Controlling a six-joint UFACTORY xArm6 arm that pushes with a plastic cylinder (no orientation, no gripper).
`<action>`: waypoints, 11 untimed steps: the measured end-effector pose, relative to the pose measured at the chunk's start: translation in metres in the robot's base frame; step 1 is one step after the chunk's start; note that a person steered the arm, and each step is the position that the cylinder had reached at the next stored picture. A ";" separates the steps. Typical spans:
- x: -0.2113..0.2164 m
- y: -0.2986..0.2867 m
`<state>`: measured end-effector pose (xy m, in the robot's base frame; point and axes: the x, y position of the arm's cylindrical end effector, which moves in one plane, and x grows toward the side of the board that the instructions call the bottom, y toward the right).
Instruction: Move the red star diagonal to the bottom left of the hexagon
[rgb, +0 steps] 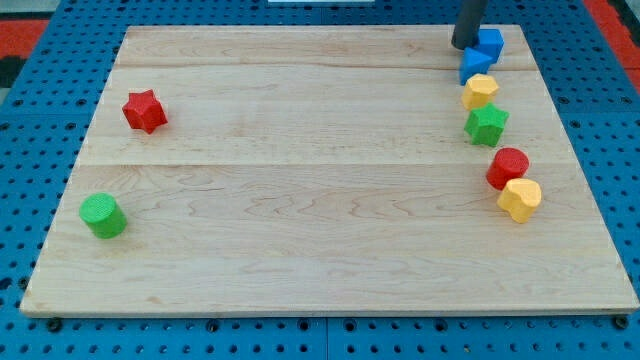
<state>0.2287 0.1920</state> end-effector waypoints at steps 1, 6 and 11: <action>-0.005 -0.060; 0.175 -0.402; 0.283 -0.306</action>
